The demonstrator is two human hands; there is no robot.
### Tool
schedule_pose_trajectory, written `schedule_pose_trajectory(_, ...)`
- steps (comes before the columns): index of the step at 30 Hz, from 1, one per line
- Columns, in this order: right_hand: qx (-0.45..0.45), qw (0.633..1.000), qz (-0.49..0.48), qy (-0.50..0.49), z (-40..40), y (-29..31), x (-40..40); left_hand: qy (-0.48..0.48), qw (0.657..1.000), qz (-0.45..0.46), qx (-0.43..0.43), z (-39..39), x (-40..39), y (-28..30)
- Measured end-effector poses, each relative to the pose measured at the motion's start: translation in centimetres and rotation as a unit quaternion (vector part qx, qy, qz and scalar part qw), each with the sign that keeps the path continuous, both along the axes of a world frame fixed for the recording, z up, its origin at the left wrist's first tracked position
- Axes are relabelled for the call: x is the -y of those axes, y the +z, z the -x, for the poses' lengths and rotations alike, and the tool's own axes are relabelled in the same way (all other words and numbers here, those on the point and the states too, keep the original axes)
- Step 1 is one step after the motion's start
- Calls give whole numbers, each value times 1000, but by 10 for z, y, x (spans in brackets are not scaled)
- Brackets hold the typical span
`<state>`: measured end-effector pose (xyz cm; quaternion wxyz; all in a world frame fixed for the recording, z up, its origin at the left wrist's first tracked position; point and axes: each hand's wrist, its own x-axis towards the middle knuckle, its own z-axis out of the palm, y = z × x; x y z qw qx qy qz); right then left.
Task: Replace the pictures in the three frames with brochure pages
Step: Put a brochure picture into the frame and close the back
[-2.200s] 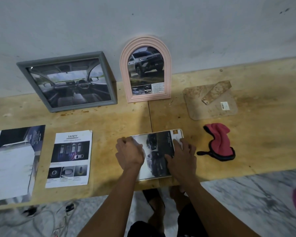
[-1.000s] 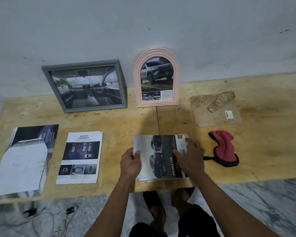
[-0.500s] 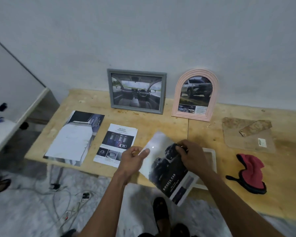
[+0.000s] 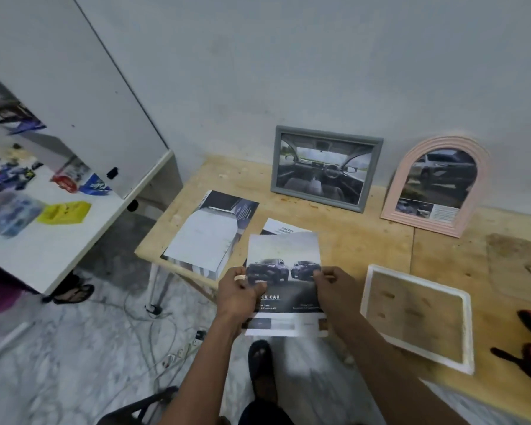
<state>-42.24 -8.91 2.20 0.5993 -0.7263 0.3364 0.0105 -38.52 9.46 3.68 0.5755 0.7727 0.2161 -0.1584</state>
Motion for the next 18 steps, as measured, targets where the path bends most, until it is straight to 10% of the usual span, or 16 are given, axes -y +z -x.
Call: schedule_pose_trajectory(18,-124,991,37,18,-214,-56,-199,-172,945,-279,15,-251,-192,-67)
